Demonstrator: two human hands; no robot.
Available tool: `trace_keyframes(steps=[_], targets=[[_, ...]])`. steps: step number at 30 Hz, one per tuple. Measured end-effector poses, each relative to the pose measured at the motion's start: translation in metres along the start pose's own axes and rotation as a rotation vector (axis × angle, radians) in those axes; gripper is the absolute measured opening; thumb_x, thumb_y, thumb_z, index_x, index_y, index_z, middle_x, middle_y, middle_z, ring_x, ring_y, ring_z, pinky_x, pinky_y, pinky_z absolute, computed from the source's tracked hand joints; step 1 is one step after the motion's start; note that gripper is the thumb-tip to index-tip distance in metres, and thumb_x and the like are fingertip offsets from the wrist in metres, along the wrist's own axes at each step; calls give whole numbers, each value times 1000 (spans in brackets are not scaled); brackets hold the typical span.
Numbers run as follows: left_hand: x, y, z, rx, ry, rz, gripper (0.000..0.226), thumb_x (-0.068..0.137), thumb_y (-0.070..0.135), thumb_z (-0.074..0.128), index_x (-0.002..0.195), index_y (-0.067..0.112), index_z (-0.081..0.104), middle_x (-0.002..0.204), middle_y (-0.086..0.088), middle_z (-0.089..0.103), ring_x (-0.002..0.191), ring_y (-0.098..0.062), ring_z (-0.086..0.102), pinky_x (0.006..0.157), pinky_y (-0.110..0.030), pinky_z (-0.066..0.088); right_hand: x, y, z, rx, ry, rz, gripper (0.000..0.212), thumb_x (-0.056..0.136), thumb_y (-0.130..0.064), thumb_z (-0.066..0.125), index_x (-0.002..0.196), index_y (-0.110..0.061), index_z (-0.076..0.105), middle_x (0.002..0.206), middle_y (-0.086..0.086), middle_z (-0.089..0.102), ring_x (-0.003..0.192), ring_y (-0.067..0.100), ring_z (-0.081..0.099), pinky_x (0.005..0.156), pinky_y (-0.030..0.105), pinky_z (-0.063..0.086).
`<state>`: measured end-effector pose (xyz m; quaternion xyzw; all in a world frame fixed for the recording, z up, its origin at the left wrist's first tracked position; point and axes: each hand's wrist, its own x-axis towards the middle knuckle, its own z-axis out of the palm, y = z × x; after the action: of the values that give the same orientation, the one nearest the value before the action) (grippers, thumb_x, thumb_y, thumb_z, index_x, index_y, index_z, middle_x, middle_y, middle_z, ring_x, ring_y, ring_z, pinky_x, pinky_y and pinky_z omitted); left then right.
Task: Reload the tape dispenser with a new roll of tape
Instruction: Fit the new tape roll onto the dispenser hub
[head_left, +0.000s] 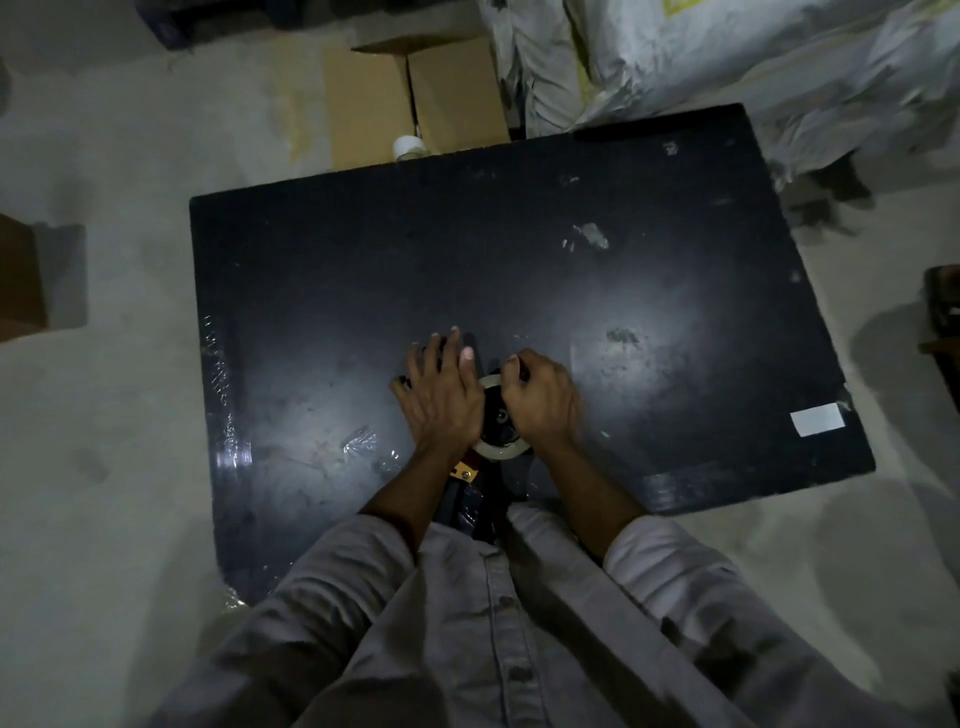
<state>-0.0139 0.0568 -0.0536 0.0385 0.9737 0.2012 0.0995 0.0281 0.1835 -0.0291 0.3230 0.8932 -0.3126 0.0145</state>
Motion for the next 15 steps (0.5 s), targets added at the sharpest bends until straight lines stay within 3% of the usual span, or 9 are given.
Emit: trace_keyframes(steps=[2, 6, 10, 15], targets=[[1, 2, -1, -16, 0, -10, 71, 113, 56, 9, 166, 28, 47, 169, -3, 50, 159, -32, 36, 118, -62, 36, 1, -2, -3, -17, -5, -10, 39, 108, -43, 46, 96, -17, 73, 94, 8, 77, 86, 30, 71, 69, 36, 47], [2, 1, -1, -37, -6, -26, 74, 112, 63, 12, 161, 27, 54, 167, -4, 54, 156, -32, 40, 119, -59, 35, -5, -4, -9, -29, -33, 7, 50, 114, -45, 41, 106, -14, 79, 106, 16, 81, 97, 39, 74, 80, 42, 57], [-3, -2, -1, -166, 14, -52, 78, 108, 67, 14, 157, 26, 61, 165, -1, 57, 154, -27, 41, 122, -55, 31, -13, 1, -13, 137, -136, 87, 57, 118, -40, 35, 105, -4, 78, 111, 23, 78, 98, 36, 70, 80, 37, 47], [-12, -2, 1, -231, 67, -44, 67, 111, 59, 25, 152, 24, 65, 163, -4, 57, 155, -29, 40, 122, -55, 30, -11, 8, -21, 192, -251, 175, 49, 114, -36, 35, 121, -8, 75, 133, 23, 73, 121, 39, 66, 99, 43, 49]])
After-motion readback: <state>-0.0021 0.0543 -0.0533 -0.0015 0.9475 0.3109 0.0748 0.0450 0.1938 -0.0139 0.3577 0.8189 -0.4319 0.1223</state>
